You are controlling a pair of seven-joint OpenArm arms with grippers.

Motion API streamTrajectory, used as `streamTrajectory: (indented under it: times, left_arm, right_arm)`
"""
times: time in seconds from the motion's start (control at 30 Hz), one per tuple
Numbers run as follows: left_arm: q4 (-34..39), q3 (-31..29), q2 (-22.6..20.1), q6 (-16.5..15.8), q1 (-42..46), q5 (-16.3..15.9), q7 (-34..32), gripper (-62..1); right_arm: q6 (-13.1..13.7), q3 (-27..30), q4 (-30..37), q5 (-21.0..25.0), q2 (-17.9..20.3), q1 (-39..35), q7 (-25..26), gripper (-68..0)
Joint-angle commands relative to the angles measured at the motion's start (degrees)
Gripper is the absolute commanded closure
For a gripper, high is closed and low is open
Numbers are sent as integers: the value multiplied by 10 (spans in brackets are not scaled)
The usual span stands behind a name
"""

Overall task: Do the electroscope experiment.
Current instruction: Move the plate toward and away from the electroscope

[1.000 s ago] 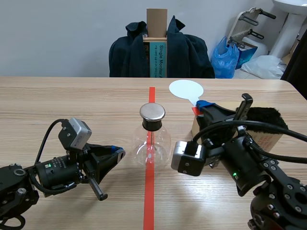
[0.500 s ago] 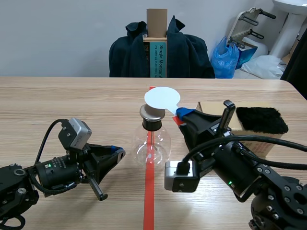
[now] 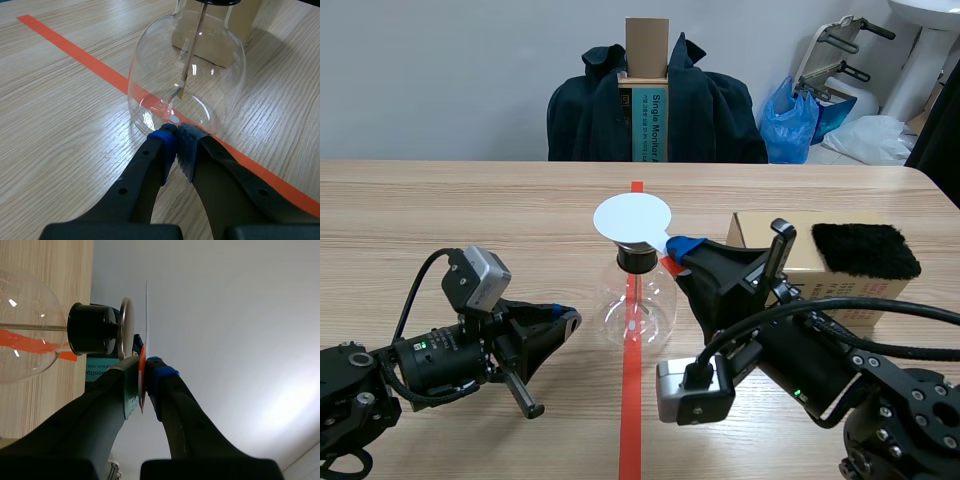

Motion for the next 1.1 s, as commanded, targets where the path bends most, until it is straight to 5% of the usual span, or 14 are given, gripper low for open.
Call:
streamTrajectory:
  times: [0.0,0.27,1.07]
  left_arm:
    - [14,-2,2,-1,-2,-6,-12,-28]
    - [14,-2,2,-1,-2,-6,-13,-28]
    - [14,-2,2,-1,-2,-6,-14,-28]
  right_arm:
    - [-8,2,10,2,6,4,2,-7]
    - [-8,2,10,2,6,-2,-13,-7]
    - [-8,2,10,2,6,-4,-244,-7]
